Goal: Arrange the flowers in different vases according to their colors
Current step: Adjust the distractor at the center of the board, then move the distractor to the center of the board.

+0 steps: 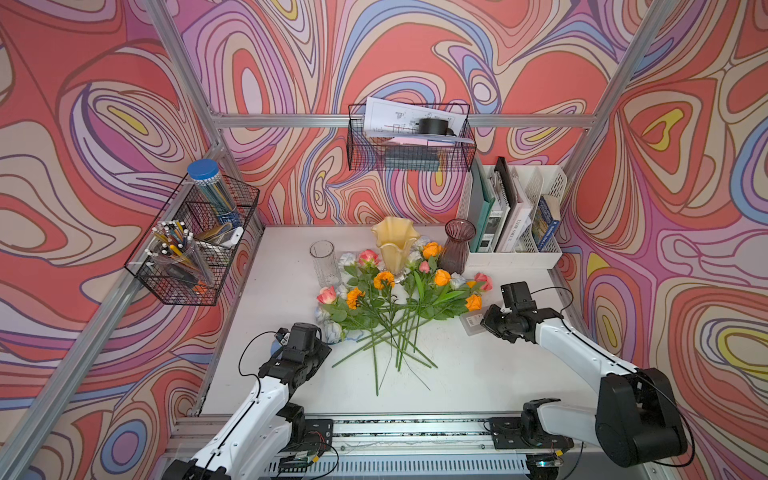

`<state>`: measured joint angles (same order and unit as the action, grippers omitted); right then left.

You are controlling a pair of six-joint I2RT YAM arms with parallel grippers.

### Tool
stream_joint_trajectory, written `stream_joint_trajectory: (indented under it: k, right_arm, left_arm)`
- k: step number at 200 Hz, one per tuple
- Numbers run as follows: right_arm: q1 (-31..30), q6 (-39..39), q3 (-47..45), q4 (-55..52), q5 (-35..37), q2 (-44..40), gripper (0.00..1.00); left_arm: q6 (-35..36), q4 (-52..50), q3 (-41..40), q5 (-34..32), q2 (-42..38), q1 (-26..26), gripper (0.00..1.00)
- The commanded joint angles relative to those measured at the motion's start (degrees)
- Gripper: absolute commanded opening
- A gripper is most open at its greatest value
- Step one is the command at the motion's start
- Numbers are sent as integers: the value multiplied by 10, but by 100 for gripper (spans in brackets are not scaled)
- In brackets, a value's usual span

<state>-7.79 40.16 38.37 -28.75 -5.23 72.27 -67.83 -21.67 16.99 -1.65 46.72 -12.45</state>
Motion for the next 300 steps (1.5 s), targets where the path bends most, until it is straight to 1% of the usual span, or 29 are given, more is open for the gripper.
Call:
stream_joint_trajectory:
  k: [1, 13, 31, 47, 63, 71, 86, 106, 125, 140, 156, 167, 179, 195, 203, 214, 227, 251, 281, 300]
  right_arm:
    - [1, -7, -2, 5, 3, -10, 0]
    - [1, -8, -1, 4, 4, -11, 0]
    - [1, -10, 1, 0, 8, -10, 0]
    - [1, -13, 5, -2, 11, -9, 0]
    - [1, -13, 7, -2, 12, -9, 0]
    - [1, -14, 8, -3, 13, -9, 0]
    - [1, -13, 8, -3, 16, -9, 0]
    - [1, -14, 8, -7, 25, -9, 0]
    - [1, -9, 9, -13, 37, -9, 0]
    - [1, -5, 14, -18, 40, -9, 0]
    - [1, -10, 17, -8, 23, -18, 1]
    - [1, -17, 7, 28, -27, -42, 0]
    - [-4, -20, 5, 55, -79, -62, 0]
    - [-42, -30, 26, 48, -104, -55, 0]
    - [-73, -33, 42, 36, -99, -38, 0]
    - [-117, -25, 57, 24, -73, -13, 0]
    - [-142, -5, 56, 33, -61, 16, 0]
    - [-146, 25, 36, 59, -38, 44, 0]
    - [-146, 18, 49, 40, 0, 86, 0]
    - [-146, 15, 58, 27, 38, 120, 0]
  left_arm:
    - [13, -13, 8, -61, 4, 0, 49]
    - [20, -23, 6, -83, -2, 7, 50]
    - [28, -32, 5, -95, 3, 41, 50]
    - [44, -20, 5, -84, 30, 85, 50]
    - [53, -16, 16, -76, 66, 118, 50]
    - [60, -8, 22, -74, 81, 125, 50]
    - [67, 4, 34, -90, 98, 130, 49]
    - [87, 1, 54, -104, 113, 152, 50]
    - [111, -15, 65, -117, 112, 175, 50]
    - [124, -29, 63, -128, 92, 191, 49]
    - [133, -43, 62, -132, 65, 206, 49]
    - [138, -47, 62, -122, 44, 206, 49]
    - [138, -41, 57, -87, 15, 206, 50]
    - [130, -25, 46, -29, -21, 205, 52]
    - [129, -24, 45, -7, -39, 203, 53]
    - [126, -26, 46, 14, -58, 196, 53]
    - [128, -37, 55, 29, -77, 189, 54]
    - [133, -46, 64, 49, -101, 172, 53]
    - [139, -38, 64, 42, -124, 133, 54]
    - [141, -18, 64, 44, -133, 110, 53]
